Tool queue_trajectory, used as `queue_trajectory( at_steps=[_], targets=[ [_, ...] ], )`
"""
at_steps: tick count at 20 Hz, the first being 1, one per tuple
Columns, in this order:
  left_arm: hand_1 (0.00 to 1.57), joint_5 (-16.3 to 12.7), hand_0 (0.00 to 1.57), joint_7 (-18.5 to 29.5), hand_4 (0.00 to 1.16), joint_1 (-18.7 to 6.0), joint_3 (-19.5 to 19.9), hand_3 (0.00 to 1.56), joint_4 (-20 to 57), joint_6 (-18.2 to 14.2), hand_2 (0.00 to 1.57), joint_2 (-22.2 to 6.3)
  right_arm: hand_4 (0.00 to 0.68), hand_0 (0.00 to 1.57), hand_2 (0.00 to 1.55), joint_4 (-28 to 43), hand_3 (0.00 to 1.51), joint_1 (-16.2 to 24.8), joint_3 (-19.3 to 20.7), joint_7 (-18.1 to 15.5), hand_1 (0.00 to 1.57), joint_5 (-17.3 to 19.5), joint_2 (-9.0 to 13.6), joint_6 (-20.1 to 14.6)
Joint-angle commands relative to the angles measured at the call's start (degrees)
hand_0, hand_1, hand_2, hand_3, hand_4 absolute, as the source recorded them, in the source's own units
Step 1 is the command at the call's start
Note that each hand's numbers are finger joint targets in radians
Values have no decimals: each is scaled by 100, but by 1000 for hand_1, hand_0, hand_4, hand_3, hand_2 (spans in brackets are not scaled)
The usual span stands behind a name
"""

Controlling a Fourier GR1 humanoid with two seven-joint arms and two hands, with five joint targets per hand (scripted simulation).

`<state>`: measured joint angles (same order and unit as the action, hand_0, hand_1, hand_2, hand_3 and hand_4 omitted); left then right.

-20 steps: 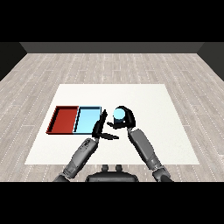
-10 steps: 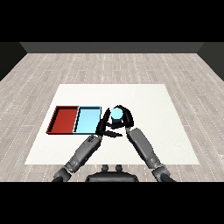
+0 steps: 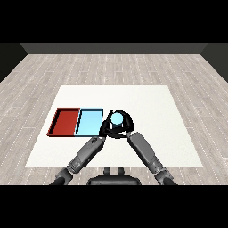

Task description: Pick the blue can and put it in the blue box

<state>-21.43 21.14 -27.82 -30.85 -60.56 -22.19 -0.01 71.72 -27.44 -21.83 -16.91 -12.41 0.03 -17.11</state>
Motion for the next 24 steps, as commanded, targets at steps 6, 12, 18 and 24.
queue_trajectory(
  at_steps=[6, 12, 18, 24],
  targets=[
    [0, -357, 0, -66, 0, -176, -402, 0, -21, -486, 0, 1, 541, 1421, 1457, 112, 1370, 35, 25, 19, 1421, 43, -2, 122],
    [0, -508, 0, 268, 0, -617, -60, 0, 730, 21, 0, 1, 529, 1465, 1466, 210, 1372, -193, -13, 299, 1465, -93, -2, -12],
    [0, -217, 0, 14, 0, -664, -190, 0, 494, -30, 0, -1, 501, 1438, 1447, 28, 1350, -310, -930, 193, 1438, -309, -1, -713],
    [0, -637, 0, -118, 605, -807, -521, 0, 595, -897, 0, -6, 498, 1453, 1455, 4, 1365, -116, -485, -28, 1453, -131, 2, -249]
  ],
)
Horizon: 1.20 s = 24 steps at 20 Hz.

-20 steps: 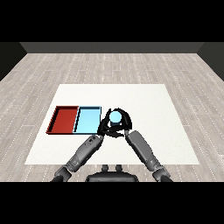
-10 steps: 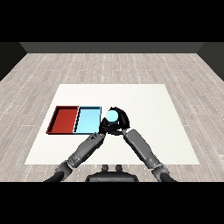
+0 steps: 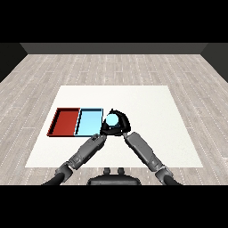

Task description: Pick the blue can and put it in the blue box

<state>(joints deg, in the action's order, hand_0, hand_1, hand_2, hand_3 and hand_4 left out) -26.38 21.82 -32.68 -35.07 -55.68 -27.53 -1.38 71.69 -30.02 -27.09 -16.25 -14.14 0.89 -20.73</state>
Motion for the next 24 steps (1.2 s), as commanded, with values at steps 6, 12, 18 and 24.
queue_trajectory(
  at_steps=[6, 12, 18, 24],
  targets=[
    [1571, -117, 1571, -170, 1134, 23, -353, 1472, 78, -906, 1571, 132, 529, 1426, 1461, -500, 1378, -471, 170, -78, 1426, -381, -84, 156],
    [1571, 90, 1571, -79, 1138, 24, 152, 1463, 159, -576, 1554, 72, 531, 1424, 1456, 83, 1374, -29, -75, 64, 1424, -246, -82, -40],
    [1571, 177, 1571, -188, 1138, -159, 22, 1466, 96, -980, 1559, 131, 110, 722, 722, 186, 251, 9, 61, 399, 722, 138, 50, -73],
    [1571, 503, 1571, -220, 1138, 251, 102, 1466, -200, -925, 1559, 135, 0, 0, 0, 60, 0, -122, 68, 354, 0, 356, -86, -27]
  ],
)
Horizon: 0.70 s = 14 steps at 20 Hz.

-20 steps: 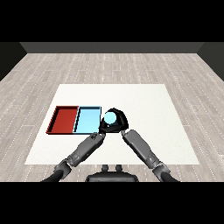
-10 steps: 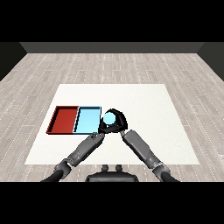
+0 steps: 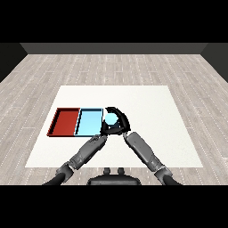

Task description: Pick the blue can and put it in the blue box

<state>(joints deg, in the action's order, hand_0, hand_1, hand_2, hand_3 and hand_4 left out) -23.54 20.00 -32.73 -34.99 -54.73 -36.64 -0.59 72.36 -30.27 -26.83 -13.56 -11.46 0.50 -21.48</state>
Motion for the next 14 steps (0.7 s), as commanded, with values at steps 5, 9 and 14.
queue_trajectory(
  at_steps=[5, 9, 14],
  targets=[
    [1571, -176, 1571, 459, 1145, 202, 82, 1480, 185, 84, 1569, 56, 0, 0, 0, 32, 0, 197, 302, 86, 0, 382, -19, 299],
    [1571, 196, 1571, -84, 1149, -117, 253, 1493, 74, -32, 1571, 56, 0, 0, 0, 674, 0, 296, 619, 492, 0, 300, 266, 142],
    [1571, -172, 1571, 232, 1142, 148, 317, 1490, 186, 163, 1571, 57, 0, 0, 0, 898, 0, 343, 1326, 385, 0, -509, 135, 540]
  ],
)
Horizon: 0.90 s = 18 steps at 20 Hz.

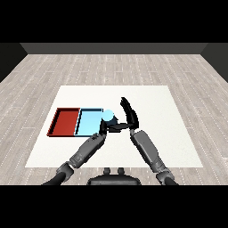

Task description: Pick the blue can and put it in the blue box

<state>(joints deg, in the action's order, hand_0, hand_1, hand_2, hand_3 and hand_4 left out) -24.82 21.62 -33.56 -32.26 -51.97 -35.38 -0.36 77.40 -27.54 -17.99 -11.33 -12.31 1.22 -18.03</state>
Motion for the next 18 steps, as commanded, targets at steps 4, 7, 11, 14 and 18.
queue_trajectory(
  at_steps=[4, 7, 11, 14, 18],
  targets=[
    [1571, 19, 1571, 253, 1144, 54, 384, 1487, 125, -192, 1571, 27, 0, 0, 0, 1421, 0, 439, 636, 379, 0, -651, 351, 388],
    [1571, 27, 1571, 256, 1148, 274, 502, 1466, -191, 67, 1568, -470, 0, 0, 0, 1782, 0, 1239, 837, -243, 0, -894, 342, 573],
    [1571, 35, 1571, 46, 1152, 151, 895, 1478, -101, 214, 1566, -916, 0, 0, 0, 2021, 0, 1069, 1392, 37, 0, -1008, 585, 441],
    [1571, 154, 1571, -114, 1145, 62, 1084, 1470, 114, 246, 1562, -1076, 0, 0, 0, 2094, 0, 1575, 1557, -155, 0, -1138, 702, 723],
    [1571, 377, 1571, -690, 1130, -461, 1281, 1484, 605, 216, 1569, -1319, 0, 0, 0, 2119, 0, 1652, 1844, -86, 0, -1294, 874, 921]
  ],
)
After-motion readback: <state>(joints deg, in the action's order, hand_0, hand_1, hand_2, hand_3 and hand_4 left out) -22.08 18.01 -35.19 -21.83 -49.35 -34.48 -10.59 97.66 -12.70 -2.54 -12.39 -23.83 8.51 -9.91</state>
